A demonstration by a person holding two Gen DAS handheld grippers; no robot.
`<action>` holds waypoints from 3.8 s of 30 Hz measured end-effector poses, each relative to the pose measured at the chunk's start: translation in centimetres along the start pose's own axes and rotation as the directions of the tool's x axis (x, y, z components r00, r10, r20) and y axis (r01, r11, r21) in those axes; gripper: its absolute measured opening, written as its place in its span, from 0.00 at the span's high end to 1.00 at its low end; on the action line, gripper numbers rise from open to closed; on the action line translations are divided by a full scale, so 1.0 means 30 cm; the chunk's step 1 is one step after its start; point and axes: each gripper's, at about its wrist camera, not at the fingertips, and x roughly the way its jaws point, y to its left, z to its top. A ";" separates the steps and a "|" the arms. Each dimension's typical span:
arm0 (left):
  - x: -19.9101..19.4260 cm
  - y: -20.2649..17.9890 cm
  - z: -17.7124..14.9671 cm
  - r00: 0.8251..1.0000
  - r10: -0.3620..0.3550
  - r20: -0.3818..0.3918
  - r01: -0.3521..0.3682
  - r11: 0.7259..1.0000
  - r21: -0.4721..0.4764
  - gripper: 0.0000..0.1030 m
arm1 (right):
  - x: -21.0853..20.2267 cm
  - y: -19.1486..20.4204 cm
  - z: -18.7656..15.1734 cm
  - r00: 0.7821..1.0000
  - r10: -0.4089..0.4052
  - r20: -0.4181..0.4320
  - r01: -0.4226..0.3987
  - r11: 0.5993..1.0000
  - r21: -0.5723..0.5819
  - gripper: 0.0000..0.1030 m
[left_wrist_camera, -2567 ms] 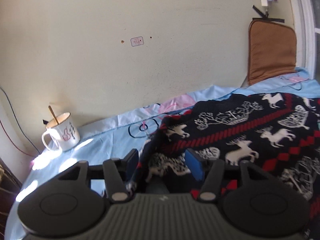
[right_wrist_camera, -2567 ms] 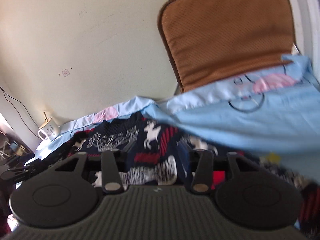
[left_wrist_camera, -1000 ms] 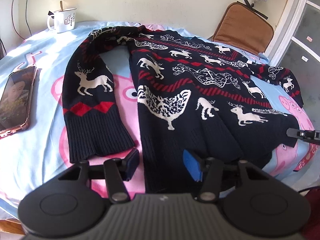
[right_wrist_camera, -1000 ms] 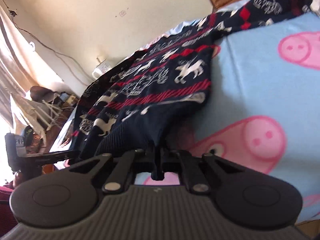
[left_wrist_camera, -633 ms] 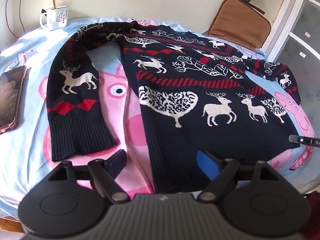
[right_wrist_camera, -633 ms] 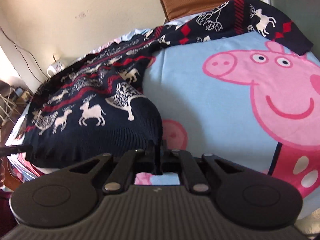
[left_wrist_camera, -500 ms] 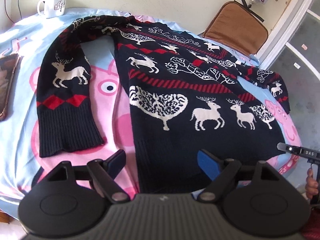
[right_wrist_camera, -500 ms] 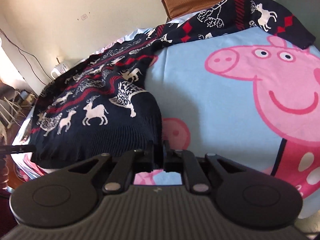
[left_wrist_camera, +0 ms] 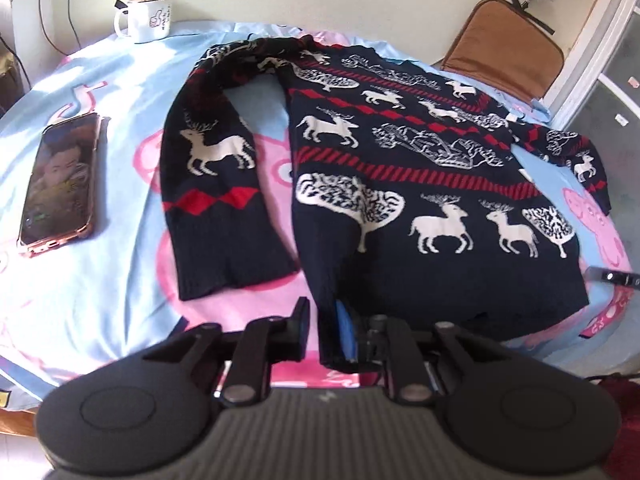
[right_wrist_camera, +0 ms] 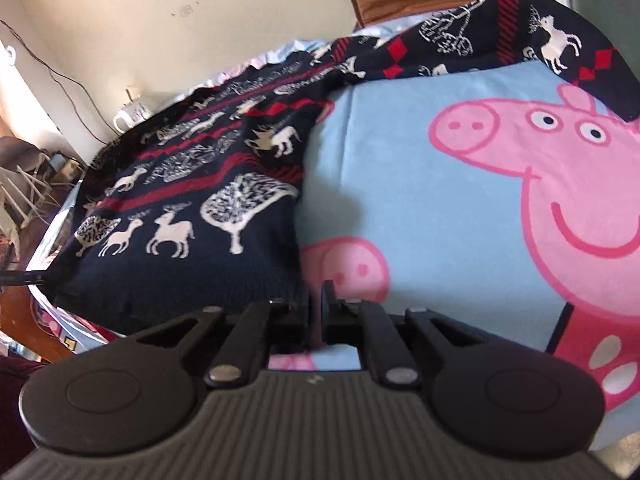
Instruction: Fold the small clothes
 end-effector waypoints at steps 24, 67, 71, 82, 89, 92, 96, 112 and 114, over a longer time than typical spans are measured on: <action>-0.073 0.095 0.125 0.935 -0.045 0.351 0.056 0.998 -0.022 0.94 | 0.518 0.914 0.418 0.774 0.578 -0.260 -0.621 0.774 -0.127 0.45; -0.063 -0.081 0.548 0.865 -0.326 0.381 0.299 0.945 0.128 0.90 | 0.447 0.885 0.492 0.762 0.643 -0.078 -0.604 0.661 -0.446 0.88; -0.069 -0.037 0.556 0.866 -0.236 0.441 0.221 0.971 0.087 0.71 | 0.478 0.833 0.631 0.852 0.523 0.016 -0.447 0.744 -0.498 0.87; 0.219 0.085 0.716 0.937 -0.071 0.342 0.106 0.991 -0.084 0.71 | 0.311 0.323 1.101 0.832 0.453 0.320 -0.409 0.891 -0.197 0.86; 0.479 -0.020 0.784 0.970 -0.112 0.216 0.118 0.993 -0.015 0.61 | 0.468 0.202 0.976 0.905 0.382 0.187 -0.359 0.922 -0.146 0.86; 0.596 -0.057 0.844 0.983 -0.046 0.179 0.046 0.999 0.007 0.43 | 0.500 0.187 0.983 0.901 0.393 0.183 -0.380 0.919 -0.105 0.86; 0.742 -0.097 0.923 0.990 0.014 0.138 -0.021 0.999 0.050 0.45 | 0.480 0.214 1.029 0.889 0.411 0.199 -0.400 0.911 -0.098 0.86; 0.792 0.238 0.866 0.959 -0.055 0.277 0.134 0.953 -0.272 0.84 | 0.677 0.034 0.908 0.944 0.307 0.117 -0.310 0.951 0.005 0.83; 0.781 0.206 0.875 0.960 -0.014 0.278 0.081 0.970 -0.229 0.81 | 0.714 -0.042 0.863 0.957 0.279 0.075 -0.284 0.955 0.081 0.83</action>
